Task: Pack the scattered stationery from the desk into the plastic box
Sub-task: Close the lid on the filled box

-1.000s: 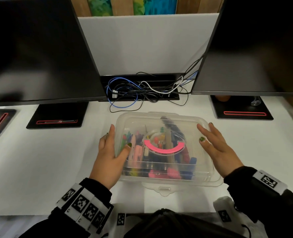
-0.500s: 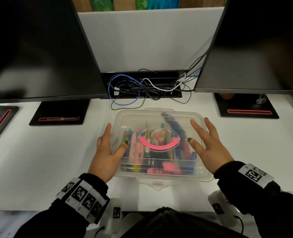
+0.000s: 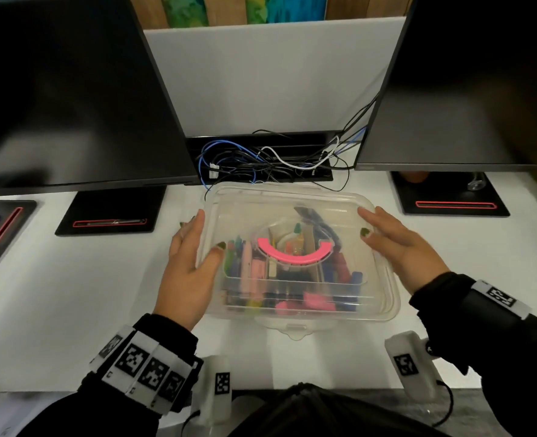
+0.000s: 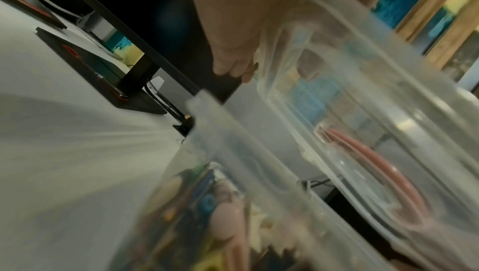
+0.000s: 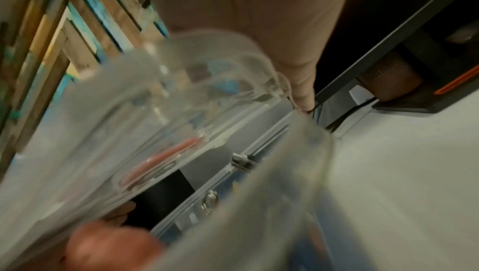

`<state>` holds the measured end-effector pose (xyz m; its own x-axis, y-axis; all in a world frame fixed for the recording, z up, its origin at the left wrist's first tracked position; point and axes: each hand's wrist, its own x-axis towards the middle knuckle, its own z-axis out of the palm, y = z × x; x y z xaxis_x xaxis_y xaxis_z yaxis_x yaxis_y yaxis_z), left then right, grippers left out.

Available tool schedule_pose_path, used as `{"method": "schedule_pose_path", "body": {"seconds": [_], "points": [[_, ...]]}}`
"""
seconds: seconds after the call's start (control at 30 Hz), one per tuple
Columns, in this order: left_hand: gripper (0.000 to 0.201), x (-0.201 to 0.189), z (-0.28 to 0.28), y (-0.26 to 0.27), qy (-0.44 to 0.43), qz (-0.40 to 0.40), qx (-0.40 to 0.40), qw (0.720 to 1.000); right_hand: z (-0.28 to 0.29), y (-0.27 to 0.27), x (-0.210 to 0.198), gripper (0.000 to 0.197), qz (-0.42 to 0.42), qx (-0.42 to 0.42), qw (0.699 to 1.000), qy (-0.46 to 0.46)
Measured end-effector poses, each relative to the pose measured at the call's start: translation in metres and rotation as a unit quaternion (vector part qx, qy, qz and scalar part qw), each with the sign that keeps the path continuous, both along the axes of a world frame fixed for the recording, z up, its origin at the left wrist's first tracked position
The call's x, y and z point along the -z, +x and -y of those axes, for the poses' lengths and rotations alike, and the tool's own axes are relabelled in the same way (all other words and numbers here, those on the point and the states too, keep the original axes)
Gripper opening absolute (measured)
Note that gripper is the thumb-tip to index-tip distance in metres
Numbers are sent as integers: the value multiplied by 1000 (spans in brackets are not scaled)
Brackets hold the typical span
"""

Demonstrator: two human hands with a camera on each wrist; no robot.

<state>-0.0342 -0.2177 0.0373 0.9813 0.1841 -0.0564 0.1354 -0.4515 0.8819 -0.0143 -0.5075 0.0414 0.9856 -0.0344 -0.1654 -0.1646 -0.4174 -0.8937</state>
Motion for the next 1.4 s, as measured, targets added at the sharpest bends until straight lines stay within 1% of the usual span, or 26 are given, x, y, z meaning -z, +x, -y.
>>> {"method": "schedule_pose_path", "body": {"seconds": [0.07, 0.1, 0.17, 0.2, 0.27, 0.3, 0.33, 0.4, 0.43, 0.5, 0.53, 0.6, 0.7, 0.77, 0.8, 0.9, 0.97, 1.0, 1.03, 1.07, 1.1, 1.17, 1.27, 1.3, 1.37, 1.4], "points": [[50, -7, -3, 3, -114, 13, -24, 993, 3, 2, -7, 38, 10, 14, 998, 68], [47, -11, -3, 5, -190, 12, -36, 981, 5, 5, -10, 34, 9, 20, 995, 96], [44, -19, -8, 14, -336, -15, -44, 941, 12, 15, -16, 27, -1, 38, 987, 158], [44, -23, -12, 18, -386, -31, -46, 921, 15, 20, -19, 33, -14, 49, 981, 188], [49, -26, -24, 27, -439, -54, -49, 896, 20, 28, -24, 45, -28, 57, 975, 212], [52, -26, -29, 29, -447, -62, -47, 891, 22, 31, -25, 48, -26, 51, 979, 195], [56, -26, -32, 31, -449, -69, -40, 890, 24, 34, -23, 45, -26, 40, 987, 154], [62, -21, -36, 35, -420, -81, -25, 904, 27, 38, -19, 43, -36, 13, 997, 69], [62, -17, -37, 38, -386, -83, -16, 918, 29, 40, -15, 45, -49, -1, 997, 58], [59, -11, -39, 42, -289, -78, 0, 954, 31, 44, -11, 50, -75, -27, 994, 73], [54, -8, -40, 45, -247, -75, 12, 966, 31, 45, -10, 52, -81, -35, 993, 79], [44, -3, -35, 46, -190, -72, 46, 978, 32, 49, -4, 49, -71, -40, 995, 64], [31, 6, -27, 45, -163, -42, 44, 985, 30, 47, -2, 41, -43, -43, 998, -33], [31, 13, -25, 44, -101, -12, 38, 994, 27, 42, -3, 40, -24, -44, 993, -105], [33, 16, -25, 45, -71, -2, 40, 997, 26, 39, -5, 40, -19, -47, 991, -120], [32, 19, -21, 48, -35, 25, 41, 998, 28, 28, -6, 46, -32, -35, 991, -128], [31, 19, -20, 51, -26, 38, 49, 998, 33, 18, -2, 44, -33, 11, 989, -144], [32, 20, -21, 53, -14, 39, 55, 998, 35, 13, 0, 35, -27, 56, 989, -135], [32, 21, -22, 55, 5, 33, 59, 998, 38, 8, 2, 21, -22, 97, 988, -121], [31, 22, -24, 57, 20, 29, 62, 997, 38, 2, 2, 10, -17, 123, 987, -105], [31, 23, -25, 58, 27, 25, 64, 997, 38, -4, 2, 12, -10, 120, 987, -110], [29, 24, -25, 61, 31, 24, 57, 998, 33, -16, 1, 16, 8, 67, 989, -132], [28, 24, -27, 64, 37, 26, 50, 998, 14, -34, -5, 20, 54, -68, 980, -180], [29, 24, -27, 65, 46, 25, 54, 997, 8, -37, -6, 20, 62, -120, 972, -193], [32, 24, -26, 65, 68, 16, 64, 995, -5, -39, -6, 19, 53, -230, 943, -233], [34, 24, -26, 65, 74, 10, 68, 995, -11, -39, -6, 29, 41, -280, 925, -254]]}}
